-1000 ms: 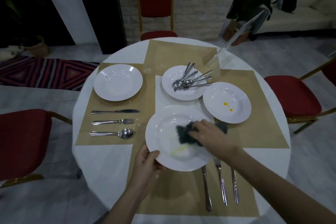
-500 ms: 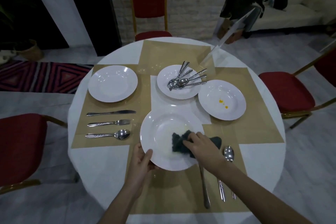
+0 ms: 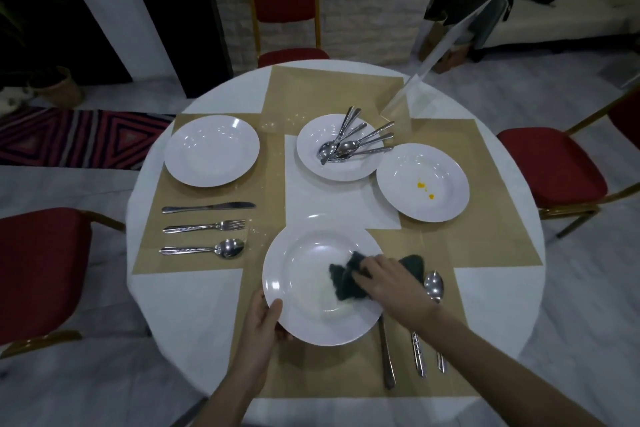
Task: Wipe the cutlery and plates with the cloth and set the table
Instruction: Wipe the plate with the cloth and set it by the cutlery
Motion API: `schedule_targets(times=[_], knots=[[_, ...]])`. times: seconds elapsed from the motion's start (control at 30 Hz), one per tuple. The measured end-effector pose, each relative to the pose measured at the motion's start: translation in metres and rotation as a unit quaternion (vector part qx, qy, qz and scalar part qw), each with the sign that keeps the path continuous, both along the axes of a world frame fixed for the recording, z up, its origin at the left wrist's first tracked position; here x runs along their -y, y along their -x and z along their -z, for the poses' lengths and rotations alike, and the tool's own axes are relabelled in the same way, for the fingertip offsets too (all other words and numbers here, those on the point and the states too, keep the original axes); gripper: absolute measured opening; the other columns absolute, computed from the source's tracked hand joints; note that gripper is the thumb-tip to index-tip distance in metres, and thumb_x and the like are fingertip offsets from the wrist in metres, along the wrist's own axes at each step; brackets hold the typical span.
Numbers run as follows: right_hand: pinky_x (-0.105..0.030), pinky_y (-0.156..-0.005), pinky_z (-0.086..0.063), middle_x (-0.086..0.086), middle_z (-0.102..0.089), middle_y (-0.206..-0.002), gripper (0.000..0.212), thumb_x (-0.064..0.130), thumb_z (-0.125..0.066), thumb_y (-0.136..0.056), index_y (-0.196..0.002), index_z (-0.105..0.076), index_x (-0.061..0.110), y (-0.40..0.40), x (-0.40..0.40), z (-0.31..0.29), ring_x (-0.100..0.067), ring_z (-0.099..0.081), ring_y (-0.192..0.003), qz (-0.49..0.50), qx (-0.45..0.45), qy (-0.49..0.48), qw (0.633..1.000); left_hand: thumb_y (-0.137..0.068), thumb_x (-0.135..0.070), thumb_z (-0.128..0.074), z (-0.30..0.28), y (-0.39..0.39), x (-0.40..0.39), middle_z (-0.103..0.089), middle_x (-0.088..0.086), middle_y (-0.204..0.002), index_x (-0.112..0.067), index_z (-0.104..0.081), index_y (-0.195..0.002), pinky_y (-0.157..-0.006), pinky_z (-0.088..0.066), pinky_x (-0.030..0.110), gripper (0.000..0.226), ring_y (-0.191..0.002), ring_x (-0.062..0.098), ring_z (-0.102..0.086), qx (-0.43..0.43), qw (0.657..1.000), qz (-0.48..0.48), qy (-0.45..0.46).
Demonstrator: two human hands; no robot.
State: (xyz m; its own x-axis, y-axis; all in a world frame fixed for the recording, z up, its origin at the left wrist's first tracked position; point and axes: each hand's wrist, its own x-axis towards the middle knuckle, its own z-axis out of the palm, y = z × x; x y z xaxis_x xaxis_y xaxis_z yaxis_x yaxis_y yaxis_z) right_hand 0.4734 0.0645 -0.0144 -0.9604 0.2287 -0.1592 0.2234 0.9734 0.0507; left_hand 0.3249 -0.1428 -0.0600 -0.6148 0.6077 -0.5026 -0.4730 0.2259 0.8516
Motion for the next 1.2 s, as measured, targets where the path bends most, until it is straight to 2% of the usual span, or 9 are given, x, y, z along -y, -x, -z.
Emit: schedule_targets(times=[0.13,0.23,0.37,0.47,0.7,0.9,1.0,1.1,1.2], knots=[[-0.039,-0.092,-0.041,-0.016,-0.049,-0.127,0.044,0.003,-0.044,-0.092,-0.136,-0.045,0.006,0.007,-0.005,0.013,-0.031,-0.049,-0.112,0.093,0.034,-0.025,0.995,-0.097,-0.023,-0.053,0.007,-0.013,0.002,-0.068,-0.003,-0.11,-0.03,-0.058,-0.115,-0.07,-0.058,0.031,0.02,-0.098,0.017,-0.066,0.011,1.0,0.004,0.001],[-0.04,-0.102,-0.038,-0.018,-0.045,-0.133,0.047,0.005,-0.046,-0.094,-0.141,-0.04,0.007,0.027,0.036,0.029,-0.031,-0.046,-0.118,0.12,0.016,0.05,0.991,-0.098,-0.023,-0.052,0.005,-0.018,-0.003,-0.069,-0.006,-0.11,-0.03,-0.058,-0.117,-0.076,-0.058,0.033,0.021,-0.1,0.014,-0.067,0.01,1.0,0.007,-0.004],[-0.036,-0.09,-0.05,-0.011,-0.061,-0.116,0.047,0.016,-0.068,-0.083,-0.13,-0.058,0.015,0.031,0.073,0.031,-0.026,-0.059,-0.103,-0.061,-0.027,0.148,0.987,-0.1,-0.021,-0.049,0.005,-0.012,0.004,-0.069,0.003,-0.113,-0.026,-0.059,-0.12,-0.087,-0.056,0.042,0.023,-0.103,0.021,-0.067,-0.012,0.999,-0.026,0.017],[-0.03,-0.077,-0.053,-0.002,-0.065,-0.101,0.048,0.018,-0.08,-0.07,-0.116,-0.068,0.022,0.019,0.043,0.021,-0.019,-0.063,-0.091,-0.174,-0.022,0.084,0.981,-0.099,-0.019,-0.05,0.007,-0.009,0.02,-0.067,0.0,-0.118,-0.029,-0.057,-0.121,-0.094,-0.053,0.049,0.026,-0.109,0.023,-0.064,0.0,0.999,-0.048,0.019],[-0.035,-0.071,-0.056,-0.007,-0.067,-0.095,0.055,0.013,-0.087,-0.056,-0.109,-0.073,0.013,0.017,0.013,0.026,-0.024,-0.065,-0.084,0.053,-0.039,-0.015,0.998,-0.097,-0.025,-0.053,0.005,-0.019,0.018,-0.069,-0.003,-0.113,-0.032,-0.059,-0.12,-0.074,-0.059,0.034,0.025,-0.099,0.016,-0.068,-0.004,1.0,-0.015,0.014],[-0.032,-0.079,-0.057,-0.005,-0.068,-0.102,0.062,0.026,-0.091,-0.056,-0.113,-0.069,0.017,0.022,0.076,0.052,-0.02,-0.067,-0.09,-0.018,-0.039,0.118,0.992,-0.099,-0.023,-0.05,0.006,-0.006,0.01,-0.07,-0.005,-0.112,-0.031,-0.058,-0.121,-0.074,-0.058,0.026,0.025,-0.1,0.013,-0.068,-0.024,0.999,0.006,0.035],[-0.031,-0.073,-0.057,-0.003,-0.067,-0.096,0.06,0.023,-0.092,-0.052,-0.109,-0.072,0.018,0.01,0.065,0.049,-0.018,-0.066,-0.086,-0.055,-0.017,0.08,0.995,-0.098,-0.022,-0.053,0.009,0.001,0.02,-0.07,-0.007,-0.111,-0.034,-0.06,-0.117,-0.073,-0.058,0.026,0.024,-0.102,0.016,-0.067,-0.027,0.998,0.0,0.053],[-0.036,-0.067,-0.058,-0.007,-0.068,-0.086,0.059,0.015,-0.094,-0.043,-0.099,-0.076,0.013,-0.001,0.033,0.04,-0.024,-0.067,-0.077,0.023,-0.025,0.031,0.999,-0.095,-0.024,-0.057,0.01,0.004,0.027,-0.07,-0.01,-0.11,-0.038,-0.062,-0.115,-0.073,-0.058,0.027,0.025,-0.103,0.016,-0.066,-0.027,0.998,-0.021,0.056],[-0.046,-0.088,-0.054,-0.013,-0.064,-0.103,0.059,0.009,-0.085,-0.062,-0.119,-0.067,0.008,0.006,0.027,0.035,-0.031,-0.063,-0.094,0.077,0.006,0.015,0.997,-0.094,-0.023,-0.059,0.009,0.002,0.021,-0.071,-0.006,-0.108,-0.035,-0.065,-0.11,-0.073,-0.058,0.029,0.021,-0.102,0.019,-0.067,-0.038,0.997,-0.038,0.057]])
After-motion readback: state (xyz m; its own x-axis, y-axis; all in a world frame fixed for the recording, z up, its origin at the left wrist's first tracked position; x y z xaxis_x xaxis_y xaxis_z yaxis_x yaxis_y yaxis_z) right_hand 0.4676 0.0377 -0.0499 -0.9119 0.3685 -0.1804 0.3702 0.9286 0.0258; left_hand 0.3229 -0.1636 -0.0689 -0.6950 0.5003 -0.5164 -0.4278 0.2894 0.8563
